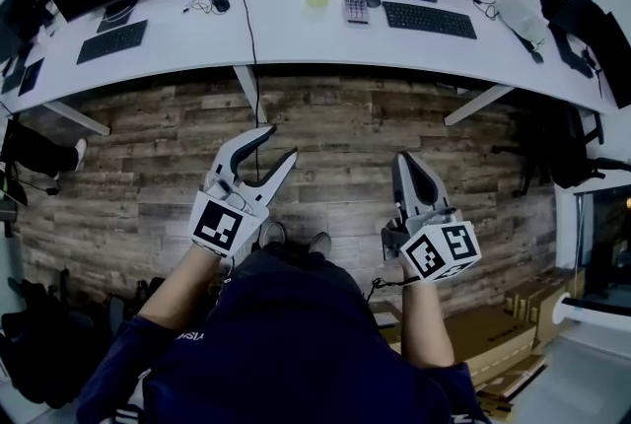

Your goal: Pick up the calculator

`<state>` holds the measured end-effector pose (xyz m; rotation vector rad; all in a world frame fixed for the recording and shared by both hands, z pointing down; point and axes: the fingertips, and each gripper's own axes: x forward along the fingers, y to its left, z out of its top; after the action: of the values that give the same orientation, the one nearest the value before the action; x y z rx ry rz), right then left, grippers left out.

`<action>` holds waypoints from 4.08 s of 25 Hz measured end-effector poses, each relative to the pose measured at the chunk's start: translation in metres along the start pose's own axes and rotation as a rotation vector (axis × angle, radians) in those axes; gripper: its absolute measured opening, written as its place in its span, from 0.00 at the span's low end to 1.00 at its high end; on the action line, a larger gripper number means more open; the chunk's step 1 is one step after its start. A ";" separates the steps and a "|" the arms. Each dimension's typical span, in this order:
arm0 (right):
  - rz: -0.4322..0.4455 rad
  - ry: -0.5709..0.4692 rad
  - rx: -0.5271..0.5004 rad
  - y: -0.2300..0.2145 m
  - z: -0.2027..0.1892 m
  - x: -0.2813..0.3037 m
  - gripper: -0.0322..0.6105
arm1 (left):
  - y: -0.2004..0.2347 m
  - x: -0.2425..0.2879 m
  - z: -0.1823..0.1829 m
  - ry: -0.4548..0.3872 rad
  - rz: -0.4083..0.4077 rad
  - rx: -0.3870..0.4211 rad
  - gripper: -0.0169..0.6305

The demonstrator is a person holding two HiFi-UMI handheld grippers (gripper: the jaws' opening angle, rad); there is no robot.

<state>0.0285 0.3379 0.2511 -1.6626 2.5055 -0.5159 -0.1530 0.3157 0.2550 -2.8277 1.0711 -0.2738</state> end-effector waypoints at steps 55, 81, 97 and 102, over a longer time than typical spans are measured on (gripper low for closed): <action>0.007 0.024 0.004 -0.141 0.032 0.144 0.05 | 0.103 0.179 -0.026 0.041 0.051 -0.004 0.33; -0.124 0.116 0.048 -0.202 0.041 0.350 0.05 | 0.276 0.322 -0.072 0.077 -0.103 -0.004 0.33; -0.131 0.122 0.042 -0.222 0.046 0.397 0.05 | 0.294 0.353 -0.091 0.099 -0.154 0.029 0.33; -0.103 0.132 0.040 -0.236 0.046 0.414 0.05 | 0.295 0.367 -0.096 0.116 -0.146 0.037 0.33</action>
<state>0.0806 -0.1316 0.3300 -1.8065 2.4899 -0.7030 -0.0934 -0.1522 0.3490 -2.8918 0.8693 -0.4704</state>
